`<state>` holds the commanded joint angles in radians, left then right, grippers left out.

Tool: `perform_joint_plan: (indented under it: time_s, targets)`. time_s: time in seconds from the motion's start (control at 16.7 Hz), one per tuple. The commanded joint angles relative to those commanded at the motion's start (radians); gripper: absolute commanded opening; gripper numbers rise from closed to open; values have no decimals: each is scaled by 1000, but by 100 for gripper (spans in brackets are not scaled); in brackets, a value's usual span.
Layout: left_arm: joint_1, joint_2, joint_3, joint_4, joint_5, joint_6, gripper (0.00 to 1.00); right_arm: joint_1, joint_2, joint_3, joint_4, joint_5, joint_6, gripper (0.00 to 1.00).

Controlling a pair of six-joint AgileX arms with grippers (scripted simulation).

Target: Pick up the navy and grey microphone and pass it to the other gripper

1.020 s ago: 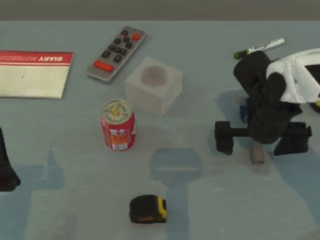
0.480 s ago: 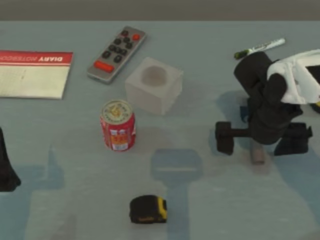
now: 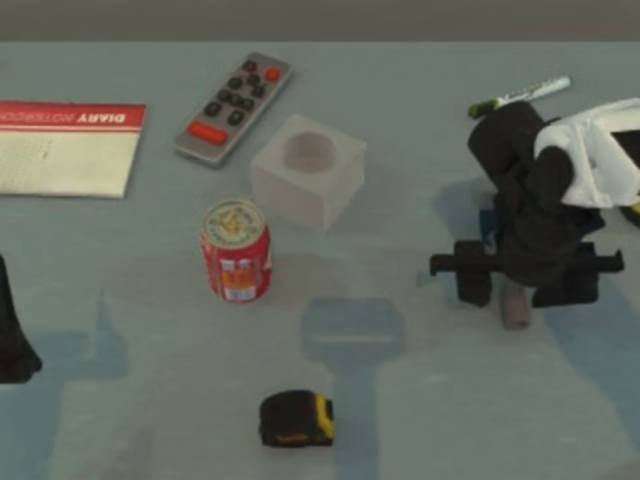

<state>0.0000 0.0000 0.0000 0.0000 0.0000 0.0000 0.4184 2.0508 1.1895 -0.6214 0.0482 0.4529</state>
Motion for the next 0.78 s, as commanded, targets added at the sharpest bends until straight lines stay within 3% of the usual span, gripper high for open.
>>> perform_joint_plan:
  time_s: [0.12,0.54,0.6,0.78]
  targets:
    - [0,0,0,0,0,0,100,0,0,0,0,0,0,0]
    - [0,0,0,0,0,0,100,0,0,0,0,0,0,0]
    - [0,0,0,0,0,0,100,2,-42,18,-18,15,-10,0]
    - [0,0,0,0,0,0,100,4,-46,13,14,5,-21,0]
